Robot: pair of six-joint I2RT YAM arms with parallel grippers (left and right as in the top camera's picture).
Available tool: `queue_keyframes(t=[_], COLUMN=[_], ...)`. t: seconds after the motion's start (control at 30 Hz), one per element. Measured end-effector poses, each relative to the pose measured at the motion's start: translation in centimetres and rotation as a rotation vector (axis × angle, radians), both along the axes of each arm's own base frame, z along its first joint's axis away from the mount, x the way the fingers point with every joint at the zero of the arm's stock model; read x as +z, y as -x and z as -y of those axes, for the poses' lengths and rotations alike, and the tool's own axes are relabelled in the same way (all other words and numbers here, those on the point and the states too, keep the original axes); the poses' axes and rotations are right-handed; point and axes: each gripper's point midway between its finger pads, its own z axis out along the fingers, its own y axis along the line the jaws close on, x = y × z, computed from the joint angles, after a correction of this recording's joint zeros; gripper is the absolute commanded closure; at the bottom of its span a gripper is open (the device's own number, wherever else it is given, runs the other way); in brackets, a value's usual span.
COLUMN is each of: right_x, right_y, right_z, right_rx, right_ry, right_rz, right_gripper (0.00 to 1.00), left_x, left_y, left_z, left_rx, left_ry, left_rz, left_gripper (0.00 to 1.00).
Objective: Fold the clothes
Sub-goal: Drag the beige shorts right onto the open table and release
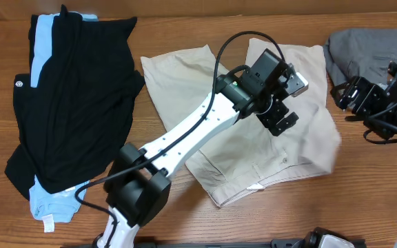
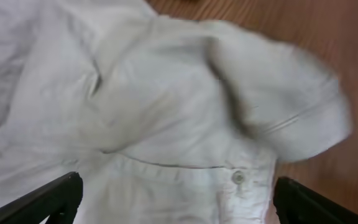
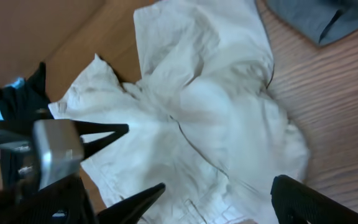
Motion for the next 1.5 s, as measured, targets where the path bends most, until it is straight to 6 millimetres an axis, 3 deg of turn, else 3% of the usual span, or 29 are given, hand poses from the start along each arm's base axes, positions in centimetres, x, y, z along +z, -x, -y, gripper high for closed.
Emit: queue_keyframes(t=[0.17, 0.43, 0.57, 0.77, 1.0, 1.1, 1.2, 1.5], right_x=[0.2, -0.1, -0.7, -1.9, -2.1, -2.2, -2.2, -2.2], right_y=[-0.3, 0.2, 0.2, -0.4, -0.7, -0.7, -0.7, -0.7], right_z=[0.3, 0.1, 0.1, 0.3, -1.3, -1.9, -2.1, -2.1], right_rx=[0.000, 0.049, 0.062, 0.072, 0.129, 0.149, 0.157, 0.156], right_ry=[0.011, 0.038, 0.038, 0.025, 0.029, 0.039, 0.045, 0.051], right_rz=[0.020, 0.006, -0.016, -0.056, -0.059, -0.062, -0.063, -0.066], right_gripper=[0.00, 0.00, 0.00, 0.00, 0.00, 0.00, 0.00, 0.00], left_x=[0.3, 5.6, 5.4, 1.3, -8.5, -11.5, -13.0, -14.6], left_y=[-1.7, -7.6, -8.7, -8.7, -7.7, -6.7, -6.1, -6.2], left_z=[-2.9, -14.2, -18.5, -19.4, -20.2, -21.1, -22.0, -26.5], left_rx=[0.106, 0.370, 0.449, 0.464, 0.474, 0.484, 0.496, 0.570], left_ry=[-0.034, -0.053, -0.072, -0.122, -0.286, -0.357, -0.402, -0.539], left_rz=[-0.070, -0.133, -0.173, -0.262, -0.467, -0.544, -0.584, -0.599], left_gripper=[0.00, 0.00, 0.00, 0.00, 0.00, 0.00, 0.00, 0.00])
